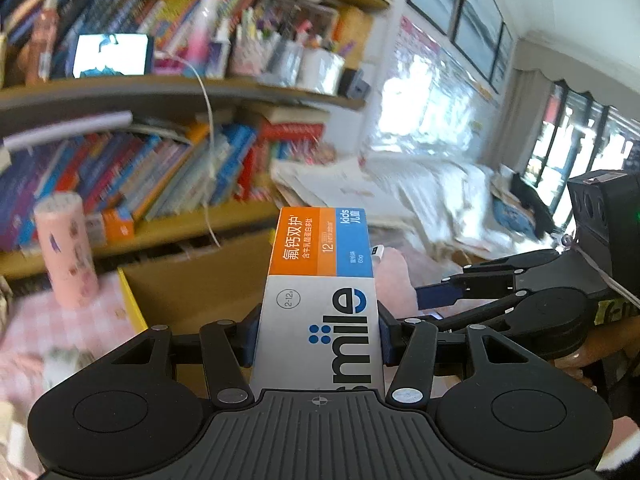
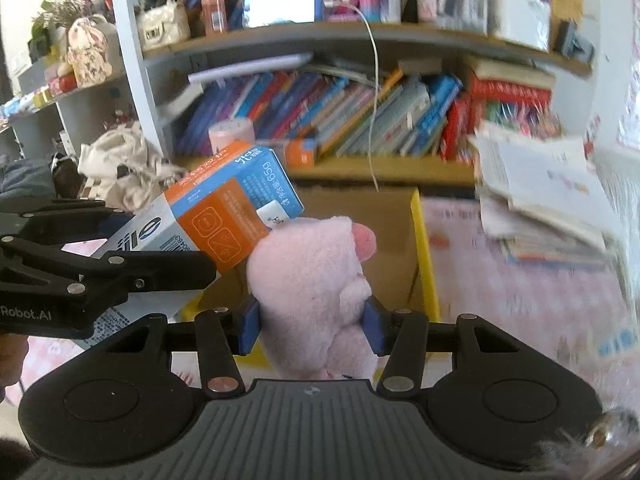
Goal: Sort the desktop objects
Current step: 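Lower the usmile box into the yellow box with the left tool while the right tool holds the pig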
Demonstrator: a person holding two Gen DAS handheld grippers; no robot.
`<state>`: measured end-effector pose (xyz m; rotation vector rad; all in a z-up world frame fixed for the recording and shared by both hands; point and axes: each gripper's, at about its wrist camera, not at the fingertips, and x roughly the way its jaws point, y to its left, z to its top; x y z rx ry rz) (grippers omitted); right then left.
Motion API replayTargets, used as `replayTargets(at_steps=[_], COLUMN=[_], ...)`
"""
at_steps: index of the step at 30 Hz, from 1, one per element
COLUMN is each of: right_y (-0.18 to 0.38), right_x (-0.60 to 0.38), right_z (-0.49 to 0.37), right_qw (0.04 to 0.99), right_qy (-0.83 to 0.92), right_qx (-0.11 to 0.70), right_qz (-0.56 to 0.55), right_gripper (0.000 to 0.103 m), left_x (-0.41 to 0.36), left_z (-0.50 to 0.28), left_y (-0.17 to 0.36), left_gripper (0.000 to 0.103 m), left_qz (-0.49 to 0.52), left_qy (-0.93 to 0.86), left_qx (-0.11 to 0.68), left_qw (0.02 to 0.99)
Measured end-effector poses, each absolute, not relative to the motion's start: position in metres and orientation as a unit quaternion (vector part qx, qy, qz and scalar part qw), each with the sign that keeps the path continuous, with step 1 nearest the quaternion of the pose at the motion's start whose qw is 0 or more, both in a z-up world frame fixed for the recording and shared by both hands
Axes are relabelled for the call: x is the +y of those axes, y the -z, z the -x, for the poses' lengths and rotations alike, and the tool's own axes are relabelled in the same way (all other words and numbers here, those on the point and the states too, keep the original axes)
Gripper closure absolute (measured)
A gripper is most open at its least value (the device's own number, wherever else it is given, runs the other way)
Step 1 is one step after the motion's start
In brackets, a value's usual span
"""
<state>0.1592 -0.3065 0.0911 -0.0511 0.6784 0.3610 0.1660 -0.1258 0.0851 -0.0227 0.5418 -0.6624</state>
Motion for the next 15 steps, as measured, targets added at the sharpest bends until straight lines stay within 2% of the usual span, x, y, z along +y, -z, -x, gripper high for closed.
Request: replayTargets(at_steps=[8,15], right_y=[-0.091,-0.062], right_x=[-0.31,-0.305], right_z=[-0.23,-0.279], right_qw=[0.926,0.91], right_qy=[-0.205,-0.218], right_qx=[0.313,0.341], right_qz=[0.047,0.092], right_gripper=[0.054,0.054], left_x=[-0.143,-0.151], left_z=[-0.21,-0.251], left_y=[-0.084,-0.056], left_gripper=[0.052,0.052], left_qz=[0.007,0.009], left_qy=[0.259,0.217], left_qx=[0.25,0.286], left_qw=[0.933,0.933])
